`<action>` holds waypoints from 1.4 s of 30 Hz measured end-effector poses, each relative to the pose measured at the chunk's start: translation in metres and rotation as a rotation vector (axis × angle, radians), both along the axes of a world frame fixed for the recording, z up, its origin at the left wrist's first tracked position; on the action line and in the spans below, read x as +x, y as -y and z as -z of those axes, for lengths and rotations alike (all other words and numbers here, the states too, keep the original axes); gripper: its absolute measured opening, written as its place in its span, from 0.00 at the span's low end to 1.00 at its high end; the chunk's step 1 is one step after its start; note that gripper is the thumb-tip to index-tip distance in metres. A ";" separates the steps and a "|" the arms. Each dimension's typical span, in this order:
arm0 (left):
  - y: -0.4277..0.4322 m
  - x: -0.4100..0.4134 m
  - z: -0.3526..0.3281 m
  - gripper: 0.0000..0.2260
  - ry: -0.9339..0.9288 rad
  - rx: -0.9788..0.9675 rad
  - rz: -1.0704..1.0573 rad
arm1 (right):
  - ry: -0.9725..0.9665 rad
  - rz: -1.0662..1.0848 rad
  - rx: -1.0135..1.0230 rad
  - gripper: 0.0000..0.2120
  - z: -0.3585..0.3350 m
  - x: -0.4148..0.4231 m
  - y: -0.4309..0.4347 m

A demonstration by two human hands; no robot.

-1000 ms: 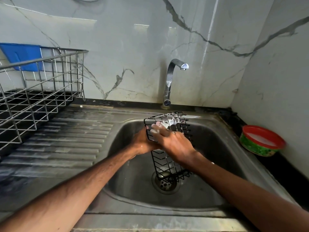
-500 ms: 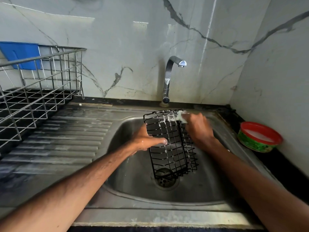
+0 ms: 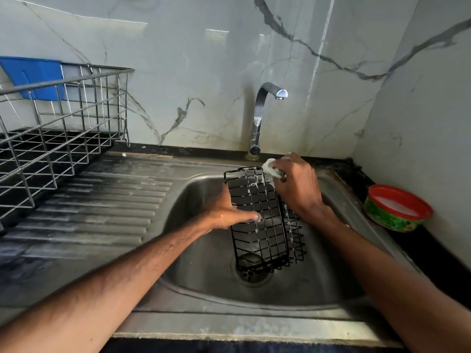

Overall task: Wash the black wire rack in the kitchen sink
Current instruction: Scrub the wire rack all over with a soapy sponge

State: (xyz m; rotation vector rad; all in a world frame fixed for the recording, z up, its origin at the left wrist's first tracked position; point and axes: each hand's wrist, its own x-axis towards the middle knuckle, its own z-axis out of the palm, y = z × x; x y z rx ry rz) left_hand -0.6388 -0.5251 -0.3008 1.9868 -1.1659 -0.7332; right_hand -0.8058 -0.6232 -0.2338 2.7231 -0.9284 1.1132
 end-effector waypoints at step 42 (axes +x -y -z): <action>-0.005 0.018 -0.005 0.57 -0.057 -0.015 0.031 | -0.016 -0.137 0.136 0.13 0.017 -0.027 0.035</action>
